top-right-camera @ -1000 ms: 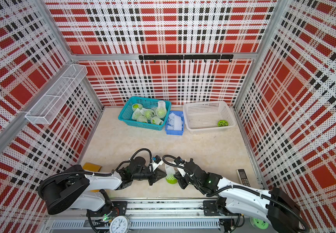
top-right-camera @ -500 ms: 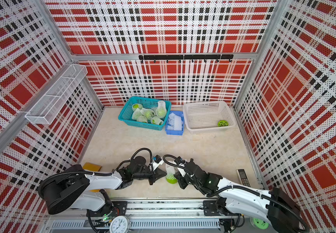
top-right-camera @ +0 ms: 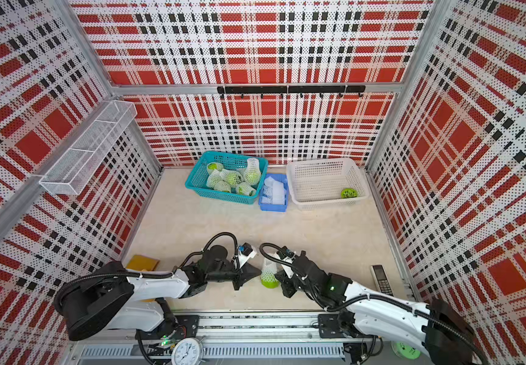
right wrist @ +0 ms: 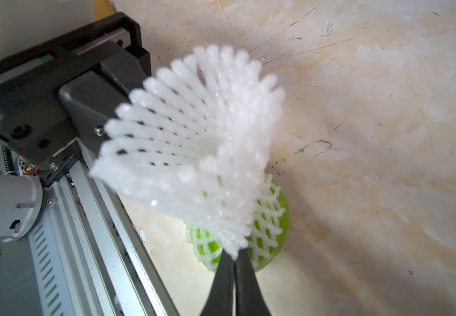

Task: Sleeve custard apples in foam nets
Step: Put on the foam net on the custard apple.

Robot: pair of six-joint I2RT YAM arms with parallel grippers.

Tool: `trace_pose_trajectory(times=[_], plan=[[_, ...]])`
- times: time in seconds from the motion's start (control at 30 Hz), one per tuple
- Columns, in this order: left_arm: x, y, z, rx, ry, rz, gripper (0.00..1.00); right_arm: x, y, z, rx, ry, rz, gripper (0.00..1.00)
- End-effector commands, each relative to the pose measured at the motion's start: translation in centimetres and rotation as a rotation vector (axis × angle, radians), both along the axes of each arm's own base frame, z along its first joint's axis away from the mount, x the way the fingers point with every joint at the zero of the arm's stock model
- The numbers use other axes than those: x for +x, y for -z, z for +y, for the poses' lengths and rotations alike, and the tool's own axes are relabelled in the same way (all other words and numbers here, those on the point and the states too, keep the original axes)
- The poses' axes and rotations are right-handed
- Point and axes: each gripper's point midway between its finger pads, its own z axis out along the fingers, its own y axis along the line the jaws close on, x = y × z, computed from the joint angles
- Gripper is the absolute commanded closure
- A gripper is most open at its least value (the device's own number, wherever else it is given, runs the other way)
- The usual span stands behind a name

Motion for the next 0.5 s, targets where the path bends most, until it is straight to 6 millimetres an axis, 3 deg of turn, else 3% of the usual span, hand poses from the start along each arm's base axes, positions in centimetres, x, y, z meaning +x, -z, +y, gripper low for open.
trace_pose_trajectory(times=[0.0,0.17,0.2,0.3,0.47], plan=[[-0.2,0.4,0.1,0.013,-0.004,0.011,1.00,-0.2,0.9,-0.7,-0.014,0.021,0.016,0.99],[-0.1,0.3,0.1,0.010,-0.006,0.008,1.00,-0.3,1.1,-0.6,-0.023,0.007,0.023,0.99],[-0.2,0.2,0.2,0.008,-0.008,0.006,0.89,-0.3,1.0,-0.5,-0.024,0.001,0.020,0.99],[-0.1,-0.3,0.4,-0.004,-0.018,-0.011,0.71,-0.2,0.8,-0.2,-0.036,-0.011,0.012,1.00],[-0.1,-1.0,0.5,-0.017,-0.021,-0.041,0.50,-0.2,0.6,0.1,-0.046,-0.033,0.008,1.00]])
